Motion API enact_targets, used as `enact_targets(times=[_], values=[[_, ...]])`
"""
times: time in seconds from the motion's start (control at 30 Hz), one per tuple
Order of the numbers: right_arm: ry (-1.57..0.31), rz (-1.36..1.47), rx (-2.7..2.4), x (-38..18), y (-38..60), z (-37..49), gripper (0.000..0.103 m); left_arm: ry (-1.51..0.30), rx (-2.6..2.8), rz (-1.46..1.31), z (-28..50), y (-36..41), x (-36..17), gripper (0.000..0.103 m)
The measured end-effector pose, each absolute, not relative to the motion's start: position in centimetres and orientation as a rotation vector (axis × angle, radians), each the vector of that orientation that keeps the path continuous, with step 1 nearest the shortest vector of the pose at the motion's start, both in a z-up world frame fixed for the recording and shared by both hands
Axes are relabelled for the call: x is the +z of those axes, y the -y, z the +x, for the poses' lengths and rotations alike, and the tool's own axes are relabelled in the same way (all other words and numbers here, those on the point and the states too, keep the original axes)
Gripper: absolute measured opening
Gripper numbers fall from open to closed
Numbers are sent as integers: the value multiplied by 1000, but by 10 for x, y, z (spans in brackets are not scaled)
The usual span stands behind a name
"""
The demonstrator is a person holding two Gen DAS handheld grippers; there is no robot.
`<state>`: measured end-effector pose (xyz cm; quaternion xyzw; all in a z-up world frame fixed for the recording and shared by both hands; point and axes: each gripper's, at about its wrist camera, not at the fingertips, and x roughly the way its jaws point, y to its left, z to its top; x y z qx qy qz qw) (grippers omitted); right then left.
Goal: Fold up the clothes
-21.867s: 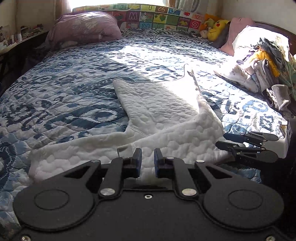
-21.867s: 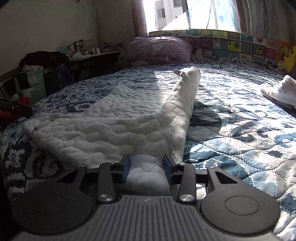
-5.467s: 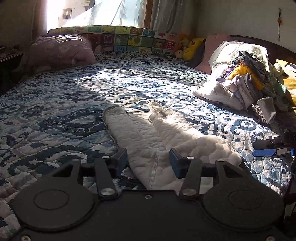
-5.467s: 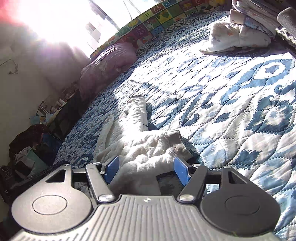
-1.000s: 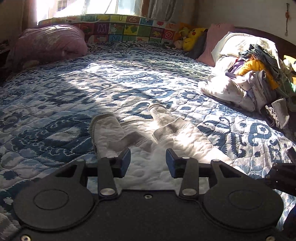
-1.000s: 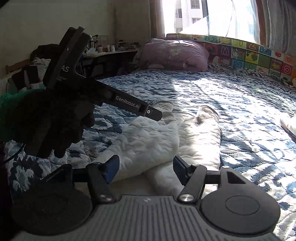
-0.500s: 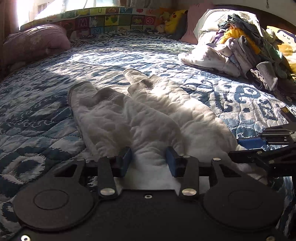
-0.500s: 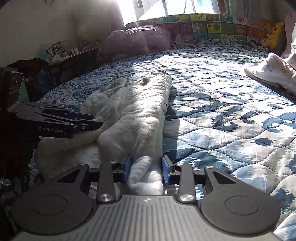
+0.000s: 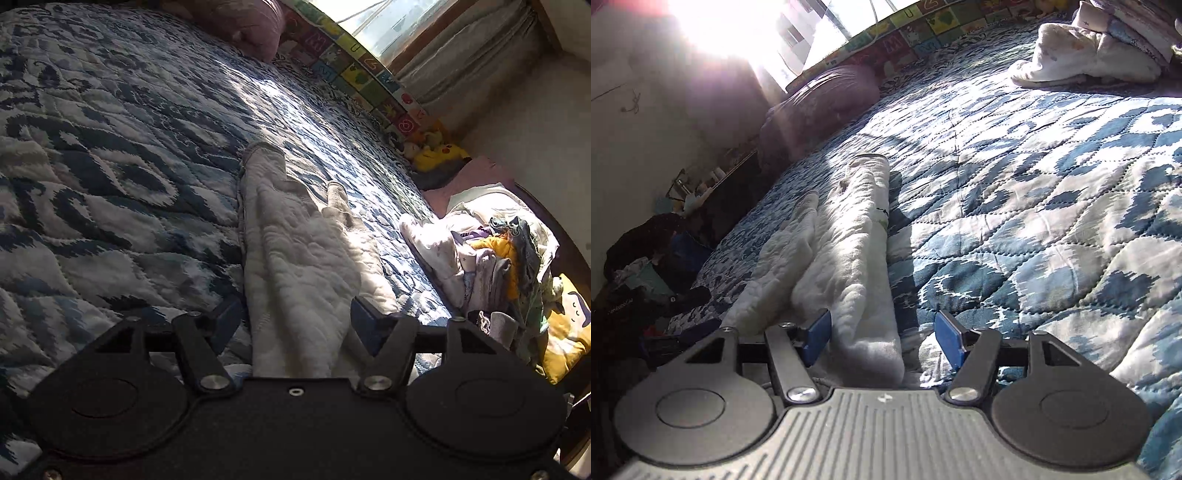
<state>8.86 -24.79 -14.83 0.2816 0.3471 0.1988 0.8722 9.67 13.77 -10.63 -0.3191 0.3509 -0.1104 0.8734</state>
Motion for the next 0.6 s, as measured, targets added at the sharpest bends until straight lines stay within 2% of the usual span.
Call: enact_targets(times=[0.17, 0.37, 0.47, 0.53, 0.6], values=[[-746, 820, 440, -169, 257, 89, 62, -799, -210, -797, 90, -138, -137, 65], [-783, 996, 483, -185, 258, 95, 57, -815, -213, -955, 83, -146, -140, 61], [-771, 1085, 474, -194, 260, 96, 50, -845, -203, -1005, 79, -143, -145, 43], [-773, 1120, 469, -198, 261, 97, 44, -837, -189, -1005, 75, -143, -148, 36], [-777, 1140, 464, -201, 261, 99, 40, -834, -184, -1015, 75, -147, -155, 24]])
